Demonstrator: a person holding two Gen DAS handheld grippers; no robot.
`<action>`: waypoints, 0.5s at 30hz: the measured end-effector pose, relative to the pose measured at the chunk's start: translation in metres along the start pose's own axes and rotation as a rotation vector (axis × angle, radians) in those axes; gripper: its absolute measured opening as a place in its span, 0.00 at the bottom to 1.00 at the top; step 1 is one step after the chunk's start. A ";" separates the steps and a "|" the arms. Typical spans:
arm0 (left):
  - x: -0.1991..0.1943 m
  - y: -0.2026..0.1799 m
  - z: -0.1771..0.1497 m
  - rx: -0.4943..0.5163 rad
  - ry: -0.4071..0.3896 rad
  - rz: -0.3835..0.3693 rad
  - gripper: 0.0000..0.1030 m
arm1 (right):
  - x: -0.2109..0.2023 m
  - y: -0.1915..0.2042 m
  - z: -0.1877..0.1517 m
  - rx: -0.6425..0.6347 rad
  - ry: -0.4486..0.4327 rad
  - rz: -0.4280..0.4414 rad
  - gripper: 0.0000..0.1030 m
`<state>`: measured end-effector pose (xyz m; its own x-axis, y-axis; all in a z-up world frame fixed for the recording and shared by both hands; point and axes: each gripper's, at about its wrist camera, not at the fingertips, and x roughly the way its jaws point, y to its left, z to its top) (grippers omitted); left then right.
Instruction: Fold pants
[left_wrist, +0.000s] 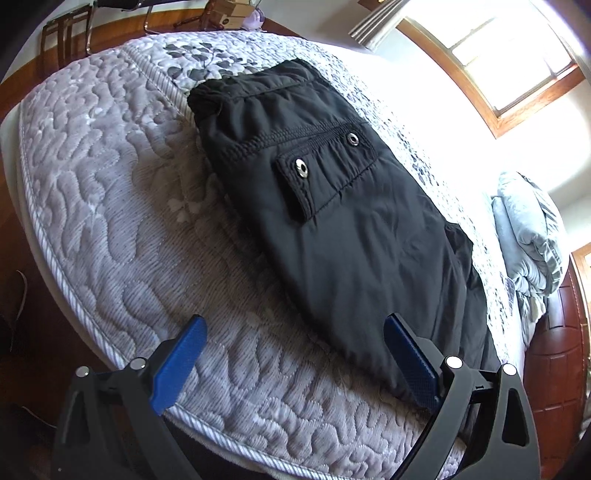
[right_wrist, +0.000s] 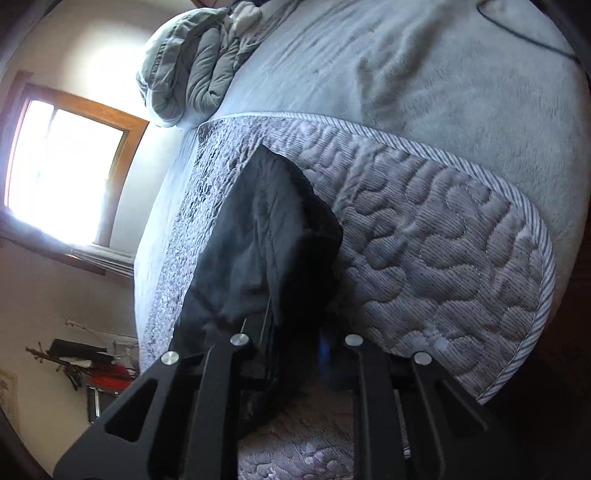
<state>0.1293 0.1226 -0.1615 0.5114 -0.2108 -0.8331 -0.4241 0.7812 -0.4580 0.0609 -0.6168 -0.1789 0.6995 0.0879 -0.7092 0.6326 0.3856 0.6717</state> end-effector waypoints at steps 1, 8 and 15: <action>-0.002 0.001 -0.001 -0.002 0.002 -0.008 0.94 | -0.004 0.014 -0.001 -0.046 -0.020 -0.023 0.15; -0.005 -0.004 -0.004 0.004 0.010 -0.033 0.94 | -0.028 0.115 -0.023 -0.347 -0.116 -0.047 0.15; -0.005 -0.011 -0.003 0.001 0.009 -0.051 0.94 | -0.026 0.187 -0.056 -0.524 -0.088 0.034 0.15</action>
<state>0.1293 0.1128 -0.1532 0.5251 -0.2559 -0.8116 -0.3969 0.7700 -0.4996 0.1422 -0.4957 -0.0473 0.7565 0.0397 -0.6528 0.3739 0.7927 0.4814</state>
